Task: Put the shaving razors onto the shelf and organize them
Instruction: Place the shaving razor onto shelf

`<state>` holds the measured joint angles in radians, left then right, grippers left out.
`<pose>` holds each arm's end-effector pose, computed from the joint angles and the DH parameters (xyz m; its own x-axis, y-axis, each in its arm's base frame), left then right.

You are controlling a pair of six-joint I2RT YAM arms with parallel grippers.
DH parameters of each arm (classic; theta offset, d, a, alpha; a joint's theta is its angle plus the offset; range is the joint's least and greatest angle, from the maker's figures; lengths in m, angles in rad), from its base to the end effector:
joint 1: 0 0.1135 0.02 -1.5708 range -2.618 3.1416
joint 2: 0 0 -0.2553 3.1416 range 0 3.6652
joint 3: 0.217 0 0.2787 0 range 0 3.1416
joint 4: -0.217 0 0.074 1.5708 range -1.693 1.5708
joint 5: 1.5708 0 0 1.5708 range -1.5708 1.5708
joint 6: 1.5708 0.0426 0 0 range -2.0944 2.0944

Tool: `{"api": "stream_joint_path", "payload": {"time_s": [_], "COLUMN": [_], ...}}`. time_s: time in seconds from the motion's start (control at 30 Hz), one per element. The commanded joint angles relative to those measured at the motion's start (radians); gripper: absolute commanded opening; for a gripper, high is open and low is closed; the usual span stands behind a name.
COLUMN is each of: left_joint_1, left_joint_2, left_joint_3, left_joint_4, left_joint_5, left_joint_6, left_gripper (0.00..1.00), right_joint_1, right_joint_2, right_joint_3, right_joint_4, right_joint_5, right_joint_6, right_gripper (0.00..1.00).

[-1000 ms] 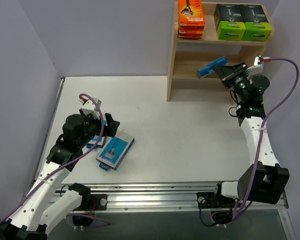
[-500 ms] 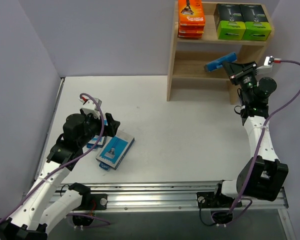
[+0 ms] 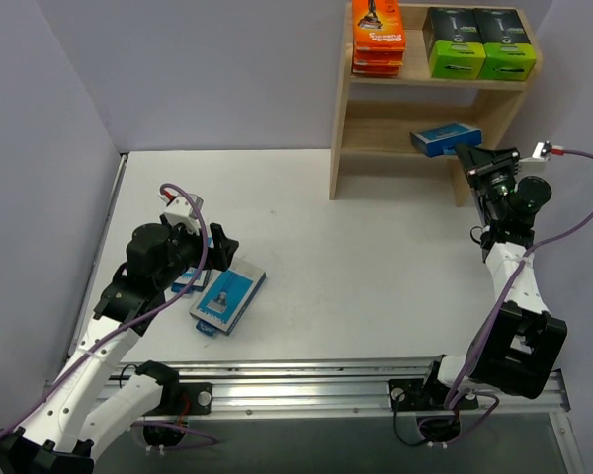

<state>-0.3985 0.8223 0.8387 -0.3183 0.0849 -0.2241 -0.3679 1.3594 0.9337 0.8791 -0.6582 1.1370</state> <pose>0.2093 -0.0920 0.3304 -0.3697 -0.0846 -0.9253 0.3888 0.8904 -0.2368 0.3228 -0.0965 0.3525 -0.0356 0.7830 -0.6210 -0.4669 0.5363 0.7031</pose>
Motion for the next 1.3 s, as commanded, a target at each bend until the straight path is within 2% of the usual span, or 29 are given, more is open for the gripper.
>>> {"api": "stream_joint_path", "payload": {"time_s": [0.0, 0.43, 0.87, 1.27], "left_joint_1": [-0.002, -0.002, -0.003, -0.02], "left_joint_2": [-0.002, -0.006, 0.008, 0.031], "left_joint_3": [0.051, 0.05, 0.046, 0.056], "left_joint_4": [0.012, 0.013, 0.015, 0.004], "left_joint_5": [0.016, 0.022, 0.026, 0.016], "left_joint_6": [0.006, 0.003, 0.002, 0.011], "left_gripper": [0.94, 0.94, 0.94, 0.94], "right_joint_1": [-0.022, -0.065, -0.065, -0.051], "right_joint_2": [-0.046, -0.056, 0.046, 0.173], "right_joint_3": [-0.038, -0.161, -0.125, -0.026], "right_joint_4": [0.063, 0.004, 0.008, 0.049], "right_joint_5": [0.012, 0.089, 0.126, 0.141], "right_joint_6": [-0.017, -0.011, 0.01, 0.07], "right_gripper": [0.0, 0.0, 0.0, 0.0]}}
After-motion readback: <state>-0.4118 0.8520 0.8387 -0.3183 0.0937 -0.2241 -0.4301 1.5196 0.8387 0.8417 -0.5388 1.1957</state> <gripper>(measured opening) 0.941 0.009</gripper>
